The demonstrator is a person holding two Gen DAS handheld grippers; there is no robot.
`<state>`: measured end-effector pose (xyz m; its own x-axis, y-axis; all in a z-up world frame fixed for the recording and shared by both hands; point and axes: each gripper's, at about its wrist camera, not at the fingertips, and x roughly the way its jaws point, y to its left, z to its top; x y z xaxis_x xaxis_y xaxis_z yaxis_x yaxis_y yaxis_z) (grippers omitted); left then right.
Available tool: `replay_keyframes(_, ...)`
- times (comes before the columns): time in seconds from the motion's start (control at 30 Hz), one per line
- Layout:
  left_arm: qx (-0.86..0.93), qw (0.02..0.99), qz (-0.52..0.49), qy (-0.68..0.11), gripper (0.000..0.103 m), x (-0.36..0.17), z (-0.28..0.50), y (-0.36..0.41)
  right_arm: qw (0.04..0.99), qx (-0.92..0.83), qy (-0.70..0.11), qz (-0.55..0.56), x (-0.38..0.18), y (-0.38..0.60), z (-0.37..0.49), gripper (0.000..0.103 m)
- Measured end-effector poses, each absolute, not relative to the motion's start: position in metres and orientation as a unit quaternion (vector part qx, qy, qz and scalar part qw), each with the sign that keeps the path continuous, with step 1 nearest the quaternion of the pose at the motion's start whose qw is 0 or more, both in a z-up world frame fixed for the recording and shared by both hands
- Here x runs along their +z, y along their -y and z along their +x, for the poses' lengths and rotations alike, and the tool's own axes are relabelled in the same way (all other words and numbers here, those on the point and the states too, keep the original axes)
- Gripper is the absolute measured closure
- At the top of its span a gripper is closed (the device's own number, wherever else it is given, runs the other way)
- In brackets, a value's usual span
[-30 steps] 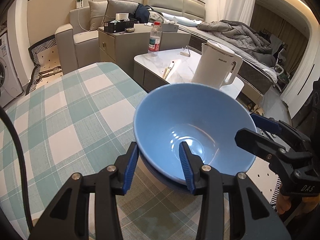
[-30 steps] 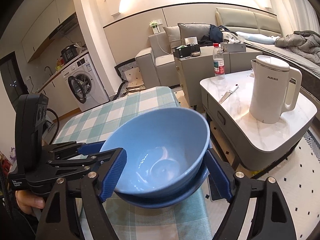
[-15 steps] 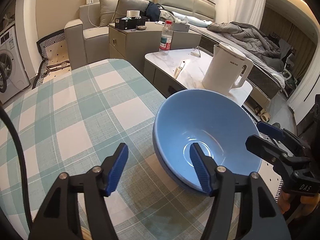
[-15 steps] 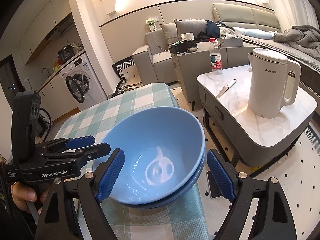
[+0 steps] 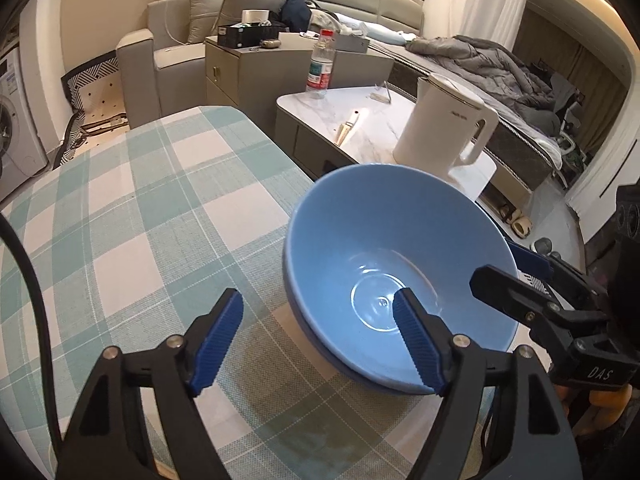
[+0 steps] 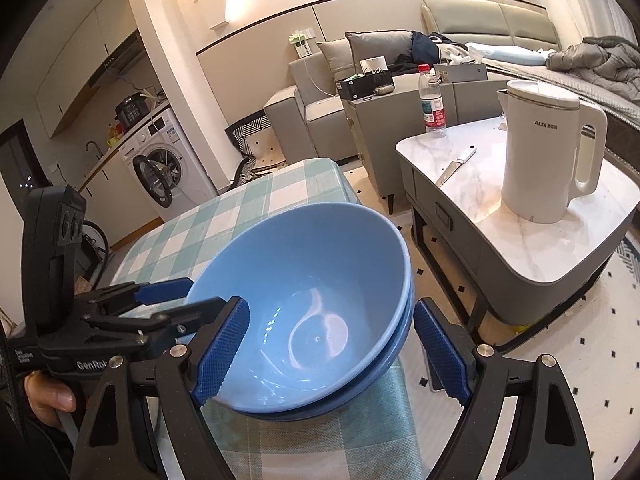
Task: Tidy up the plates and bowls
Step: 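Grip the rims of the three nested blue bowls with both tools, then lift the nested bowls and carry them toward the beige plate stack with both tools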
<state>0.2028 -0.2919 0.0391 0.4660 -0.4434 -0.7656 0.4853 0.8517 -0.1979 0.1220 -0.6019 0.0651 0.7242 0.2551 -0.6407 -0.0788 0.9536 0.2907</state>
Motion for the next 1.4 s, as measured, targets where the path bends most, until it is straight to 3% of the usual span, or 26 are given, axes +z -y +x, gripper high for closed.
replay_keyframes(0.47, -0.277, 0.846, 0.031, -0.454, 0.027, 0.030, 0.203, 0.305, 0.911, 0.087, -0.377, 0.144, 0.052, 0.608, 0.128, 0.018)
replay_keyframes(0.57, -0.278, 0.844, 0.032, -0.458, 0.032, 0.026, 0.203, 0.308, 0.910, 0.092, -0.377, 0.144, 0.052, 0.607, 0.129, 0.023)
replay_keyframes(0.67, -0.287, 0.842, 0.032, -0.456, 0.046, 0.026, 0.201, 0.310, 0.911, 0.091, -0.377, 0.139, 0.052, 0.607, 0.129, 0.023)
replay_keyframes(0.87, -0.282, 0.845, 0.037, -0.452, 0.049, 0.027, 0.200, 0.310, 0.911, 0.093, -0.375, 0.142, 0.052, 0.609, 0.129, 0.024)
replay_keyframes(1.4, -0.275, 0.852, 0.030, -0.445, 0.050, 0.032, 0.196, 0.299, 0.915, 0.096, -0.369, 0.127, 0.052, 0.604, 0.128, 0.031)
